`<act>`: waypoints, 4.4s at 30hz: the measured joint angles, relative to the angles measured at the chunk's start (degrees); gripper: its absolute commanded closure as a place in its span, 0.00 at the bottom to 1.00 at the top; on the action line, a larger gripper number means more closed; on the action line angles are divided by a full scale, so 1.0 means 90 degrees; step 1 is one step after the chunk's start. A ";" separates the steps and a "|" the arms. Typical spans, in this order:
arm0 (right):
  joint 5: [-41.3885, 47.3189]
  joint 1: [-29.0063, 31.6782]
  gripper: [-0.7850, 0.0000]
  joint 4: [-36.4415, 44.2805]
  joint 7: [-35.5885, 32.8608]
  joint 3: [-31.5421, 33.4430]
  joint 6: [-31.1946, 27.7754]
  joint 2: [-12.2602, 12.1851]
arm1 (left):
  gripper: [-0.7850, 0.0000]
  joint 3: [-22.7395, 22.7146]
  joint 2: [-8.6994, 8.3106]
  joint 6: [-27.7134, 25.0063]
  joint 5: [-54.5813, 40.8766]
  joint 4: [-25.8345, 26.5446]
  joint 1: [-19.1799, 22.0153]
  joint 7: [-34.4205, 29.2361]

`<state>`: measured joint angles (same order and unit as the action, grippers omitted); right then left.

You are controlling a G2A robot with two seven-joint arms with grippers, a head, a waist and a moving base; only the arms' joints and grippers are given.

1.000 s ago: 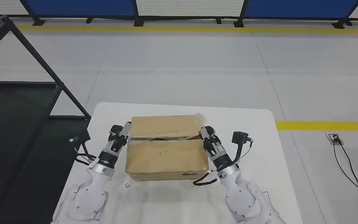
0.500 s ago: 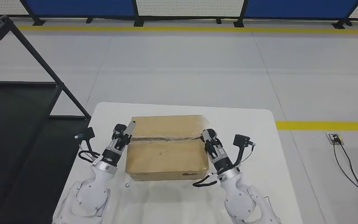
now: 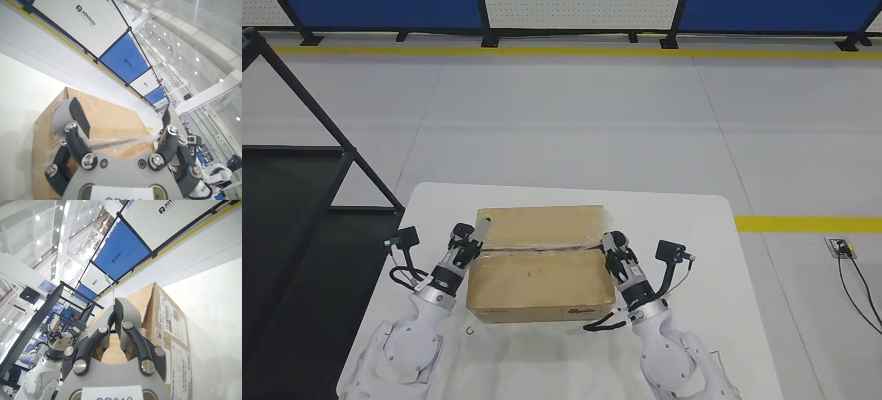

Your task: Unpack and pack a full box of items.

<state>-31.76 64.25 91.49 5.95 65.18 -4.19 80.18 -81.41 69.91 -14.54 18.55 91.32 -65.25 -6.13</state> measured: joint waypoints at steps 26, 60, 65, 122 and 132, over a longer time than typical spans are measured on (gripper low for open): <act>-0.0563 0.0191 0.00 0.0173 -0.1423 0.0550 -0.2647 -0.0226 | 0.00 -0.0008 0.0036 -0.0027 -0.0012 0.0040 -0.0072 -0.0054; -0.4396 -0.1366 0.00 -0.0993 -0.0280 -0.1669 0.0000 0.0367 | 0.00 -0.0020 0.0083 -0.0131 -0.0118 0.0051 -0.0065 -0.0106; -0.4727 -0.1211 0.00 -0.0797 -0.0273 -0.1572 0.0576 0.0382 | 0.00 -0.0034 0.0085 -0.0161 -0.0153 0.0041 -0.0054 -0.0153; -0.5748 -0.0778 0.00 0.0119 -0.1587 0.0719 -0.1905 -0.0055 | 0.00 -0.0148 0.0105 -0.0210 -0.0166 0.0097 -0.0167 -0.0221; -0.9004 -0.0313 0.09 0.0811 -0.2096 0.0233 -0.0790 -0.0146 | 0.00 -0.0123 0.0115 -0.0185 -0.0149 0.0078 -0.0114 -0.0237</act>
<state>-112.79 61.44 98.79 -12.92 67.28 -11.30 78.87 -82.51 70.94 -16.20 17.22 92.02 -66.28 -8.26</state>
